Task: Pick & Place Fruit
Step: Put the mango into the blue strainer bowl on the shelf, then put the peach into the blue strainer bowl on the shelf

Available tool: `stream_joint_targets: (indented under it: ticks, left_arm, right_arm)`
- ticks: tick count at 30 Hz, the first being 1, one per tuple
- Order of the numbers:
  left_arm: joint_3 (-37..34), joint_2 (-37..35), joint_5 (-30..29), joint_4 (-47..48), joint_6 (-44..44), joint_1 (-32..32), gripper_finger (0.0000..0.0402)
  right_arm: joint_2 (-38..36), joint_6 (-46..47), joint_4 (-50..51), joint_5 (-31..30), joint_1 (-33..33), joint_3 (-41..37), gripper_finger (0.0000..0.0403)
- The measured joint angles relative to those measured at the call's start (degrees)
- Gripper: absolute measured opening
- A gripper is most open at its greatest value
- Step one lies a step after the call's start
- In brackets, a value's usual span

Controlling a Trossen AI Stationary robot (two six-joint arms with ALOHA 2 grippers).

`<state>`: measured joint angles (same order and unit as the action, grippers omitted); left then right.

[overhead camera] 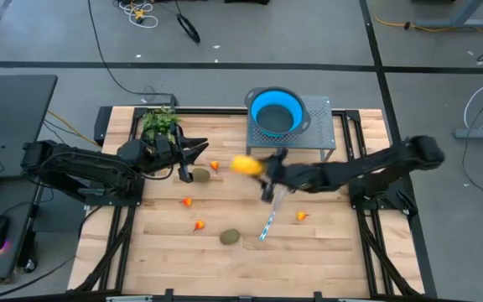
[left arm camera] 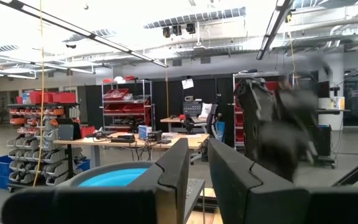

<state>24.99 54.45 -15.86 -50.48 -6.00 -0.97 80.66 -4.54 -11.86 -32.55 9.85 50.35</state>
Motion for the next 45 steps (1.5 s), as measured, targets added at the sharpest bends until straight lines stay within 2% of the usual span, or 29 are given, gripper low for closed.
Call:
stream_joint_targets:
  ticks: [4, 7, 13, 18, 27, 36, 40, 42, 45]
  left_arm:
    - [0.00, 0.01, 0.00, 0.00, 0.41, 0.02, 0.0071]
    - [0.00, 0.01, 0.01, -0.04, 0.68, 0.01, 0.0071]
    - [0.00, 0.01, 0.00, -0.12, 0.68, 0.02, 0.0071]
    - [0.00, 0.00, 0.00, -0.13, 0.64, 0.02, 0.0071]
    - [0.00, 0.01, 0.00, -0.15, 0.09, 0.02, 0.0071]
    - [0.00, 0.01, 0.00, -0.15, 0.20, 0.02, 0.0071]
    - [0.00, 0.00, 0.00, -0.04, 0.20, 0.00, 0.0071]
    - [0.00, -0.01, -0.02, -0.02, -0.18, 0.00, 0.0071]
    - [0.00, 0.01, -1.40, 0.60, -0.64, 0.02, 0.0071]
  right_arm:
    - [-7.94, -6.88, -0.40, -12.98, -1.06, 0.04, 0.0230]
    - [-11.00, -10.89, -0.11, -18.50, -3.82, 0.07, 0.0230]
    - [-11.66, -12.90, 3.68, -16.38, -10.42, 0.04, 0.0242]
    - [-11.64, -12.05, 5.23, -20.39, -13.43, 0.04, 0.0259]
    - [-11.64, -11.19, 5.68, -14.89, -16.14, 0.04, 0.0287]
    - [-11.64, -11.16, 6.31, -15.42, -16.47, 0.04, 0.0314]
    - [-12.34, -11.24, 2.96, -17.33, -14.18, 0.04, 0.0314]
    - [-13.33, -11.38, 0.28, -15.97, -12.21, 0.04, 0.0314]
    - [-14.65, -10.53, -1.54, -9.16, -8.90, 0.04, 0.0314]
